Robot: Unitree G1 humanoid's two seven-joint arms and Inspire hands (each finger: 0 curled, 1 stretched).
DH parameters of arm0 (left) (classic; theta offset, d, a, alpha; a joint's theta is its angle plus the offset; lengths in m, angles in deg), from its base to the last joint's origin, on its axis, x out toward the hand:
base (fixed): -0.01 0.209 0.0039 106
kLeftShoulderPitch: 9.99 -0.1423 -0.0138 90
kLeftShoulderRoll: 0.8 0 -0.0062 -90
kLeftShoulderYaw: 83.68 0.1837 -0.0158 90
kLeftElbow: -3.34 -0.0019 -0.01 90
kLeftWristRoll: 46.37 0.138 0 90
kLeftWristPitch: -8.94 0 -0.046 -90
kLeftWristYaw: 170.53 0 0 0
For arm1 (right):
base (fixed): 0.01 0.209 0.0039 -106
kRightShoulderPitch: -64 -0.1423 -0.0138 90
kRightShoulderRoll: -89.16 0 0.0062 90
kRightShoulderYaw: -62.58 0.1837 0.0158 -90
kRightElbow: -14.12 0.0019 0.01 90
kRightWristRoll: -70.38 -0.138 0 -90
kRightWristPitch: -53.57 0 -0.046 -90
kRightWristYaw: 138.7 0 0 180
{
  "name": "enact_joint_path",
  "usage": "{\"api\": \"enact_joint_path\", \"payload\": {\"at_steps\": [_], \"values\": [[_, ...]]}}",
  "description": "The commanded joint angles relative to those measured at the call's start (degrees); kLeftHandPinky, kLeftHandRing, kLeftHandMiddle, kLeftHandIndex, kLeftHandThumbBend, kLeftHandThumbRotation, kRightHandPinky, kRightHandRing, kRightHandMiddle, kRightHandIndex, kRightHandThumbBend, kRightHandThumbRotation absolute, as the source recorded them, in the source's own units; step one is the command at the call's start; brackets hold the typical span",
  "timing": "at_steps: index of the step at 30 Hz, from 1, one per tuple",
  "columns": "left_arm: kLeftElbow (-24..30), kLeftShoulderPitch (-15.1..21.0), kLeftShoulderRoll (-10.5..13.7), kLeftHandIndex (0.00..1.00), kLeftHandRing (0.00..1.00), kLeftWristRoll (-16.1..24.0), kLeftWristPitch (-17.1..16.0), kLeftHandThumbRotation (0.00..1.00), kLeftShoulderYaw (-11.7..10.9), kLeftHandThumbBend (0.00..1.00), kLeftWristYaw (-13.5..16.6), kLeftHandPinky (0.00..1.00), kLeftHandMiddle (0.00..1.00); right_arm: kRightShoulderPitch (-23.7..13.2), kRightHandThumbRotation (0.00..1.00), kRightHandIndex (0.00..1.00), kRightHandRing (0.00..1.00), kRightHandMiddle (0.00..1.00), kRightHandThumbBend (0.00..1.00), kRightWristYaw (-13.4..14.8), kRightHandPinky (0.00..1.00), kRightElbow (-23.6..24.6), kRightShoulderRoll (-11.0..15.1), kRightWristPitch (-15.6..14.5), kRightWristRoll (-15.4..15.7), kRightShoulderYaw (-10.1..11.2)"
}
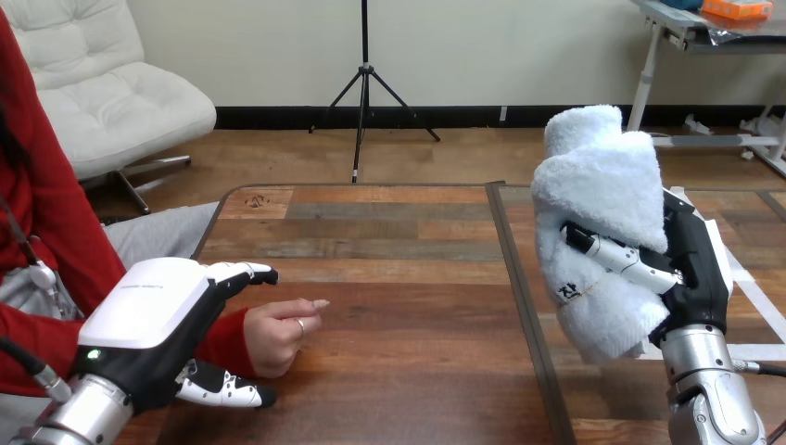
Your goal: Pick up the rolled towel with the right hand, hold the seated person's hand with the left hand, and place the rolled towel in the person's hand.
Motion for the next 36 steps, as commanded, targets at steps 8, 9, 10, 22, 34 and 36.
{"api": "enact_joint_path", "payload": {"at_steps": [8,9,10,22,34,36], "values": [[-4.19,7.30,2.89,0.77,0.75,1.40,-0.01,0.24,2.34,1.00,1.03,0.68,0.78,-2.78,0.00,0.40,0.31,0.37,0.88,-1.54,0.26,4.36,-0.39,0.86,-1.53,1.13],[-4.61,7.62,2.93,0.77,0.75,1.45,0.04,0.24,2.53,1.00,1.10,0.68,0.78,-2.84,0.00,0.40,0.31,0.37,0.88,-1.62,0.26,4.28,-0.38,0.97,-1.52,1.16],[-5.20,8.12,3.02,0.77,0.75,1.83,0.39,0.24,2.88,1.00,0.95,0.68,0.78,-2.87,0.00,0.40,0.31,0.37,0.88,-1.69,0.26,4.23,-0.38,1.03,-1.52,1.20],[-12.82,12.64,2.98,0.77,0.76,3.39,0.90,0.22,5.74,1.00,2.84,0.69,0.78,-3.02,0.00,0.41,0.31,0.37,0.87,-2.59,0.26,4.29,-0.20,0.64,-2.18,1.49],[-20.25,16.71,2.82,0.77,0.76,4.19,1.26,0.19,8.44,1.00,5.29,0.69,0.77,-2.70,0.00,0.41,0.31,0.37,0.87,-1.78,0.26,4.73,0.09,1.24,-1.05,1.22],[-21.38,17.28,2.85,0.77,0.76,4.24,1.09,0.19,8.84,1.00,5.83,0.69,0.77,-2.73,0.00,0.41,0.31,0.37,0.87,-1.94,0.26,4.63,0.13,1.34,-1.07,1.23]]}}
